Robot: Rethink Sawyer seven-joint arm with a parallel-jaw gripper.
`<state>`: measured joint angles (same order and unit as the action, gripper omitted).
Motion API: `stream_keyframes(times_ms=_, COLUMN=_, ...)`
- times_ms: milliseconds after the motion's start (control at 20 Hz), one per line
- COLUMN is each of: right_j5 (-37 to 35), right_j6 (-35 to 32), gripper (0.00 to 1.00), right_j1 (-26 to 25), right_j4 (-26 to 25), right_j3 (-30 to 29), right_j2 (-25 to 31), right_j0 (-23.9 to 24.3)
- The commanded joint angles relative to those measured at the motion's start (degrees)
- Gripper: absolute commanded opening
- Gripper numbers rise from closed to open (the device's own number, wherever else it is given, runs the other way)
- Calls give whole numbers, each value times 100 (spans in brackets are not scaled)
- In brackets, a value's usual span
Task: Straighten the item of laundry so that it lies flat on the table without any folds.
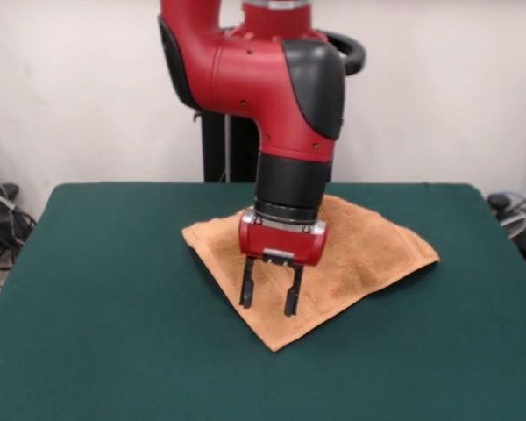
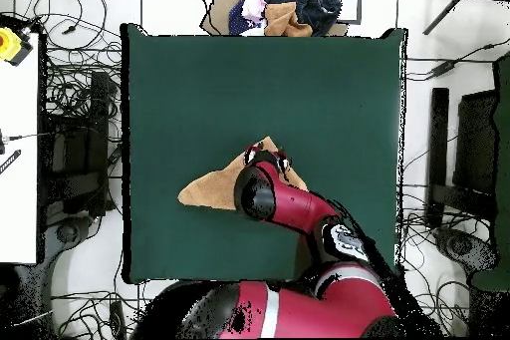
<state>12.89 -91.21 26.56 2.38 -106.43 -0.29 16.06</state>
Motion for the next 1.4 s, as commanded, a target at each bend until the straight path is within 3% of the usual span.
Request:
stream_keyframes(times_ms=50, right_j5=131, right_j6=-1116, gripper=100, right_j1=-113, right_j4=-112, right_j3=174, right_j2=404, right_j0=148)
stream_keyframes(times_ms=350, right_j5=242, right_j6=-1156, gripper=100, right_j1=-285, right_j4=-183, right_j3=35, right_j2=411, right_j0=223)
stream_keyframes(times_ms=1400, right_j5=562, right_j6=-1058, gripper=100, right_j1=-1241, right_j4=-758, right_j3=417, right_j2=722, right_j0=483)
